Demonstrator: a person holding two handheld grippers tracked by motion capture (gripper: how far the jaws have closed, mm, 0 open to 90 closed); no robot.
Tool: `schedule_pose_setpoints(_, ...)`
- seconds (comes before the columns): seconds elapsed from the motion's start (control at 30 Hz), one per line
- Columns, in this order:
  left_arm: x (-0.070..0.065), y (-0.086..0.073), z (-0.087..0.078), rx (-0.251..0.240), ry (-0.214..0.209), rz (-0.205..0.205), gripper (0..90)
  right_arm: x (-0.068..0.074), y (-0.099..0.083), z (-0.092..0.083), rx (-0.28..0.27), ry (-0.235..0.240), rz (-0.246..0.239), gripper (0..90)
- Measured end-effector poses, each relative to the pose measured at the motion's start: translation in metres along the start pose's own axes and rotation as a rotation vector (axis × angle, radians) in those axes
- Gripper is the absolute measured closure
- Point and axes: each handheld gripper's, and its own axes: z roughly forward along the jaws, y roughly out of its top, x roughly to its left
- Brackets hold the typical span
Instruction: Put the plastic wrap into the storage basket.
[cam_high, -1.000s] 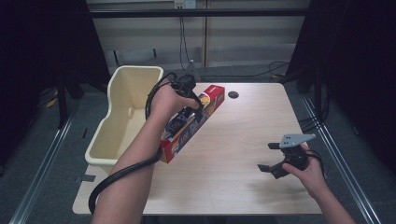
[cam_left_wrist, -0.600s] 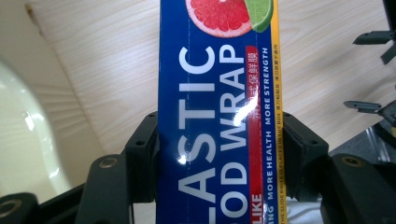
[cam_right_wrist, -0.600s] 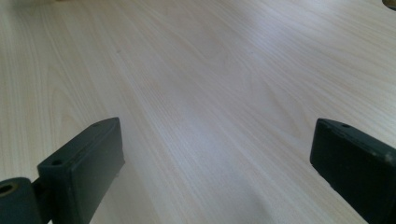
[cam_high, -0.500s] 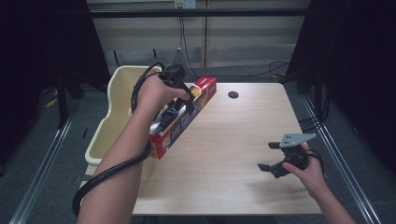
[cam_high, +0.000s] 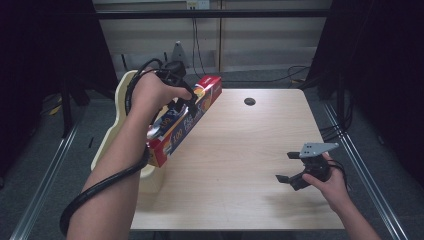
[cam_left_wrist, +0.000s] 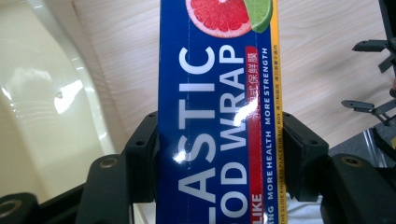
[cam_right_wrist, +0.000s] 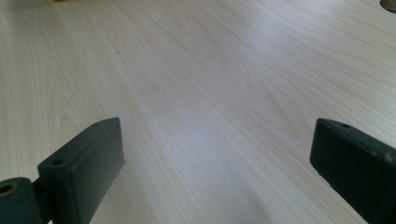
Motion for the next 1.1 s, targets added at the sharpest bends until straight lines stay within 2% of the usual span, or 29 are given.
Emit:
schedule_pose_setpoints(0.07, 0.002, -0.001, -0.003, -0.003, 0.006, 0.001, 41.0, 0.000, 0.000, 0.000, 0.000, 0.001, -0.001, 2.7)
schedule_pose_setpoints(0.33, 0.011, -0.007, -0.016, -0.020, 0.024, -0.036, 41.0, 0.000, 0.000, 0.000, 0.005, 0.002, 0.002, 2.7)
schedule_pose_setpoints(0.4, 0.014, -0.008, -0.019, -0.020, 0.034, -0.031, 41.0, 0.000, 0.000, 0.001, 0.005, 0.005, 0.001, 2.9)
schedule_pose_setpoints(0.93, 0.028, -0.018, -0.035, -0.037, 0.029, -0.091, 41.0, 0.002, 0.000, 0.003, 0.011, 0.009, -0.014, 3.1)
schedule_pose_setpoints(1.0, 0.031, -0.020, -0.036, -0.046, 0.042, -0.097, 41.0, 0.001, 0.000, 0.002, 0.011, 0.013, -0.011, 3.1)
schedule_pose_setpoints(1.1, 0.035, -0.023, -0.040, -0.047, 0.038, -0.109, 41.0, 0.001, 0.000, 0.002, 0.005, 0.002, -0.012, 3.1)
